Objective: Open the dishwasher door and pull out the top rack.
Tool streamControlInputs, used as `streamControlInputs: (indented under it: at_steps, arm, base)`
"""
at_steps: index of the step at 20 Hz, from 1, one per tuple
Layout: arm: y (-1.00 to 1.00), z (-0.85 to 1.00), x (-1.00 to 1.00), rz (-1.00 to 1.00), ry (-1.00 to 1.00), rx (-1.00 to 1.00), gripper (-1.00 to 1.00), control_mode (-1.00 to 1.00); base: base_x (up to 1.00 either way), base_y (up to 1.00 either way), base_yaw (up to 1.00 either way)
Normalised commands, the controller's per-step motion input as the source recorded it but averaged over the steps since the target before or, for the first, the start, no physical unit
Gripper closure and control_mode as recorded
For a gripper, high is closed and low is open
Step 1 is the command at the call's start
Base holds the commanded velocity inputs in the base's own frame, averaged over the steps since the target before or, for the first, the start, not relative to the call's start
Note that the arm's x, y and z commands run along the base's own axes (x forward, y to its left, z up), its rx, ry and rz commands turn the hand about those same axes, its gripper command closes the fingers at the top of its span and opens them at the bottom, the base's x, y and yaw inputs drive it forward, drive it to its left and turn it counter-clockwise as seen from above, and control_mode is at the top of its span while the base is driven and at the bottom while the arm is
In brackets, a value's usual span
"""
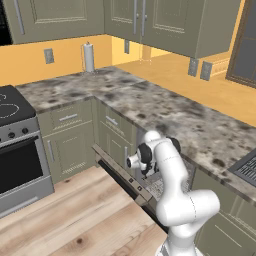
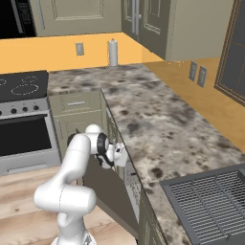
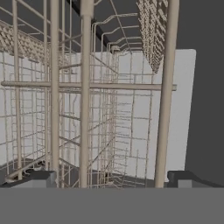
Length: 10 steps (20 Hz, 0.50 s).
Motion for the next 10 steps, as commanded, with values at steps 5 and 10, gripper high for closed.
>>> streamControlInputs:
  at_steps: [5, 10]
  arm:
    - [-0.11, 0.0, 0.12, 0.0, -0.02, 0.0, -1.0, -1.0]
    - [-0.17, -0.14, 0.15, -0.01, 0.0, 0.0, -1.0, -1.0]
  base:
    - [0.0, 0.0, 0.0]
    - [0.0, 0.0, 0.0]
